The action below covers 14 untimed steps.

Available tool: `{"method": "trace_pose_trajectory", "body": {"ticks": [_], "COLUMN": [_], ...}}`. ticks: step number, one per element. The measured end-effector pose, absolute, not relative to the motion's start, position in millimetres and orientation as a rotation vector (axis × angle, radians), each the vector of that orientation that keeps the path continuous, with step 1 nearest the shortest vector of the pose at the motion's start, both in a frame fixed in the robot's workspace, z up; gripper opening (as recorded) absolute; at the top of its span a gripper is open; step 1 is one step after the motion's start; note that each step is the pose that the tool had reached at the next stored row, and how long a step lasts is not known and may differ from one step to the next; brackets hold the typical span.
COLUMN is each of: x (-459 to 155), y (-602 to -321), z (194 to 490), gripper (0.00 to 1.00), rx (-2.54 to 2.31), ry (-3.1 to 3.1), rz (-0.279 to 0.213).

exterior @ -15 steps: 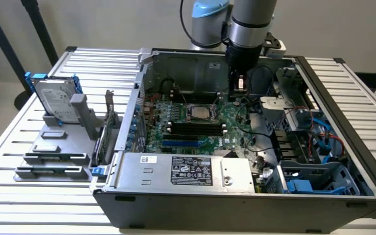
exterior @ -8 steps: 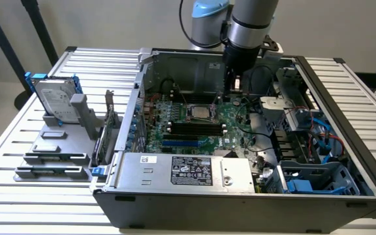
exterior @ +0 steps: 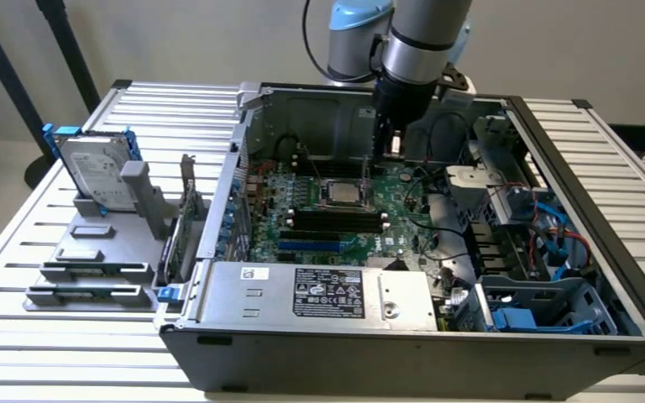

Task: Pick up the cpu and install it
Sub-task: 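Close the cpu cover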

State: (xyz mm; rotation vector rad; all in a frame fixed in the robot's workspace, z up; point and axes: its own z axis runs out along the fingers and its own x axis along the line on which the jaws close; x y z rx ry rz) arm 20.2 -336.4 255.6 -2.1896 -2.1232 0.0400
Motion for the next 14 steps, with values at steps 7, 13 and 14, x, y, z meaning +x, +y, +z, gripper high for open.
{"method": "trace_pose_trajectory", "body": {"ticks": [7,13,14], "x": [7,-8,-11], "y": [-337,-338,-338], "z": [255,251,250], "gripper": [0.11,0.11,0.11], "rx": [-2.165,-2.15,-2.148], "ry": [-2.097,-2.081,-2.079], "rz": [0.093,0.125,0.129]}}
